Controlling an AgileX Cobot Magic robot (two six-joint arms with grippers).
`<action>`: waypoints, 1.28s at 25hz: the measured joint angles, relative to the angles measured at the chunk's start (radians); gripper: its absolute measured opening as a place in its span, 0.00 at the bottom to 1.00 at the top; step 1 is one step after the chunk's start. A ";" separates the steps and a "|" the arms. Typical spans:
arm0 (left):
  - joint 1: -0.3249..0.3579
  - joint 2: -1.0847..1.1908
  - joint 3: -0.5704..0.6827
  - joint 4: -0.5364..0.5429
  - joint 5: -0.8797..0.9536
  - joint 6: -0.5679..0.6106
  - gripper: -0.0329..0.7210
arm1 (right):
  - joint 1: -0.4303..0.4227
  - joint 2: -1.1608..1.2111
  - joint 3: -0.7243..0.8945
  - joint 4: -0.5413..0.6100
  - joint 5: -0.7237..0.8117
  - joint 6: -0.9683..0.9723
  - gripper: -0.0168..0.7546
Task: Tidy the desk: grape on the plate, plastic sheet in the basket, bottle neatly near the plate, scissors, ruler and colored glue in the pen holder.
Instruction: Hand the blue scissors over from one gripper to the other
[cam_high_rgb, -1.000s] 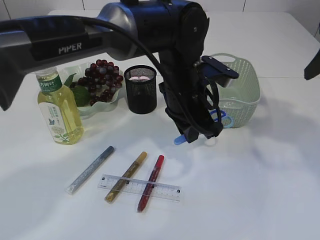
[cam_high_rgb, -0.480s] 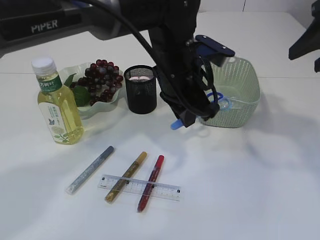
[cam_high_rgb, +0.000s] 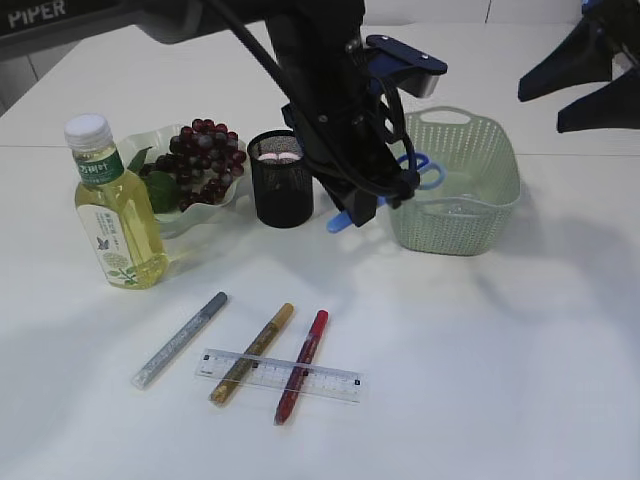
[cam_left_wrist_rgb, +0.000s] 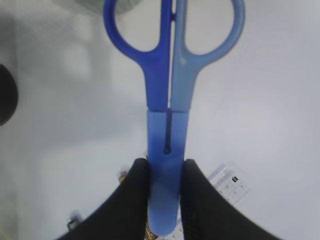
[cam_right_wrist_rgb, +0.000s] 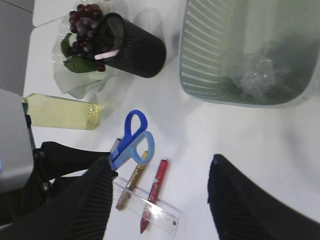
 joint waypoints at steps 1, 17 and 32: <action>0.002 -0.002 0.000 0.000 0.000 -0.002 0.21 | 0.000 0.009 0.000 0.033 -0.002 -0.023 0.64; 0.012 -0.005 -0.117 0.004 -0.015 -0.022 0.21 | 0.046 0.105 0.000 0.322 -0.018 -0.268 0.64; 0.013 -0.006 -0.128 0.039 -0.003 -0.026 0.21 | 0.081 0.115 0.000 0.384 -0.072 -0.355 0.64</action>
